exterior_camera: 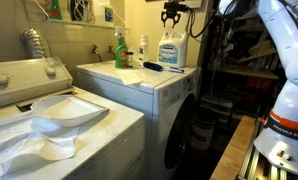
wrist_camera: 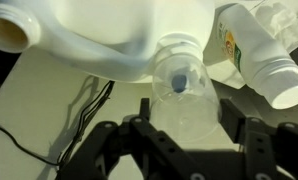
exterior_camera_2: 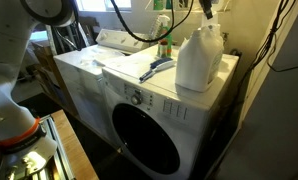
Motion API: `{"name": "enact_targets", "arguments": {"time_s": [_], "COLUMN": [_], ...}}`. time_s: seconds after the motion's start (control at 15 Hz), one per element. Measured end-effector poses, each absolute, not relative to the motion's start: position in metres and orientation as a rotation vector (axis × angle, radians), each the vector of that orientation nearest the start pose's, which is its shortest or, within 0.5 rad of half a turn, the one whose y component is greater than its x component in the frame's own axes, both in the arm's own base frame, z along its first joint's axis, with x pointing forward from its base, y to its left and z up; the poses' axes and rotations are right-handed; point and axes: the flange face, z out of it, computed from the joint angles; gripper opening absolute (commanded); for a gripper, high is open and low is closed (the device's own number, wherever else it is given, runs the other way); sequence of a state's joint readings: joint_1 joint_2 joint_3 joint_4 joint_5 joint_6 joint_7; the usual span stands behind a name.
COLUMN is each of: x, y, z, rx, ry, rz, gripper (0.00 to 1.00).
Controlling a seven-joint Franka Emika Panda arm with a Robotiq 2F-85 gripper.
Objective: Put the clear cap on the large container
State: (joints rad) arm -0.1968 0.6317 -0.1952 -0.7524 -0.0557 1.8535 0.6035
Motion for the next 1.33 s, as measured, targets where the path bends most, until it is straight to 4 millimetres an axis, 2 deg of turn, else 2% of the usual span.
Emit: {"name": "enact_targets", "arguments": {"time_s": [0.2, 0.6, 0.8, 1.2, 1.27, 1.33], "x": [0.708, 0.719, 0.72, 0.72, 0.72, 0.72], "y": [-0.23, -0.236, -0.234, -0.232, -0.232, -0.233], "z": [0.638, 0.619, 0.61, 0.612, 0.611, 0.611], "rx": [-2.803, -2.794, -2.795, -2.8, -2.8, -2.8], "ry": [1.436, 1.452, 1.452, 1.453, 1.454, 1.455], "rz": [-0.8, -0.785, -0.714, -0.703, -0.704, -0.705], "gripper": [0.44, 0.44, 0.44, 0.44, 0.88, 0.94]}}
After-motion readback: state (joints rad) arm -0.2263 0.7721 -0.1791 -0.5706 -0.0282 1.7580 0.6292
